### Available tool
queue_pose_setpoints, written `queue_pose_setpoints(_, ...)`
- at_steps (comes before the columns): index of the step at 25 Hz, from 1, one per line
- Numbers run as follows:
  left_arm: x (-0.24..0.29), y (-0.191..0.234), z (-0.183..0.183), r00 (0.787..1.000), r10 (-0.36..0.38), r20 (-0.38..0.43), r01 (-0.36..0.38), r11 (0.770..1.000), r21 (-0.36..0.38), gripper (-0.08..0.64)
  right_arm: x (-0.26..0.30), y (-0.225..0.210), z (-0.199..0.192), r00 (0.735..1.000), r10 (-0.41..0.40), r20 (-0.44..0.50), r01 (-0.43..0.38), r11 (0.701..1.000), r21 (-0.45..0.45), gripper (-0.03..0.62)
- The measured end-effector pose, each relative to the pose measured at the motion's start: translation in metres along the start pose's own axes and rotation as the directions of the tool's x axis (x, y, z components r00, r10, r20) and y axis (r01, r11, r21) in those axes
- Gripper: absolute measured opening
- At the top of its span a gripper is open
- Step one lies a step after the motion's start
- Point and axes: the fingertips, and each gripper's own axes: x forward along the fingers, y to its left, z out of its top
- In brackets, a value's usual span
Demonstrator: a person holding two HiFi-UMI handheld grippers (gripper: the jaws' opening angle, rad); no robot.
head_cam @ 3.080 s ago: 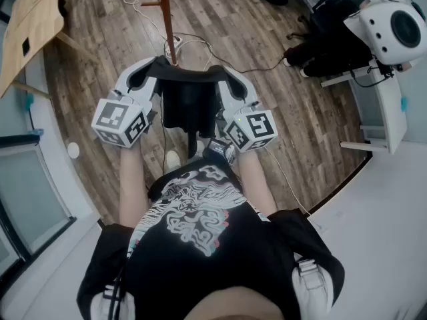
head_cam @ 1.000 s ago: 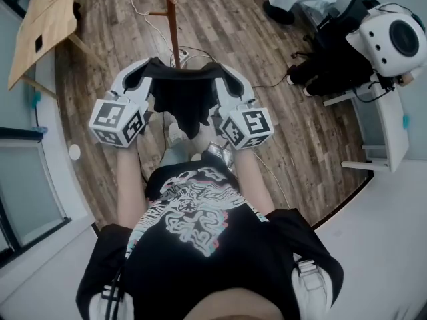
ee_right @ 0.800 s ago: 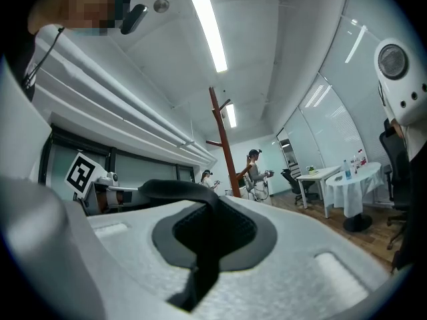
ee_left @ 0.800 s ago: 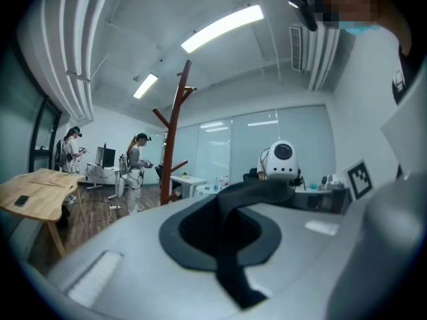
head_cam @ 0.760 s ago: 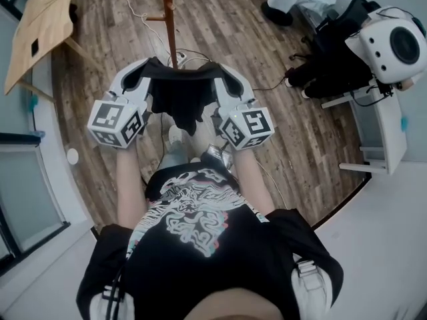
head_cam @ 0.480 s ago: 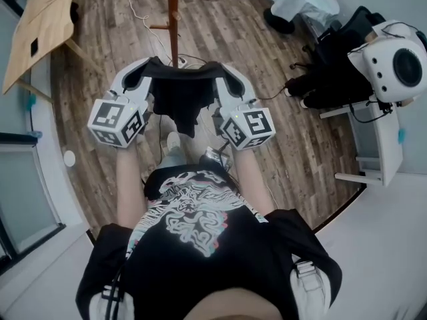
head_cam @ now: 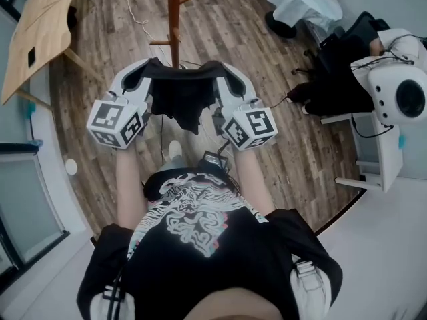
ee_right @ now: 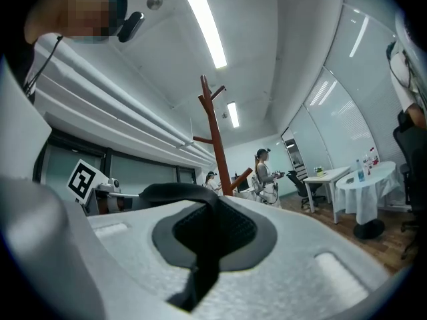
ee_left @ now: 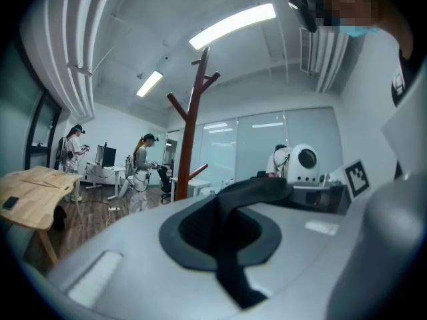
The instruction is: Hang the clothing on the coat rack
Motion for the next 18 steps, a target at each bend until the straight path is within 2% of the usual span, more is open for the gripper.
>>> queue_pose_setpoints(18,0.070,0.070,0.031,0.997,-0.077,0.000,0.077,0.996,0.042,-0.006,0.089,-0.037,0.017,0.997,-0.048,0.053,0.049,0.999,-0.007,0.011)
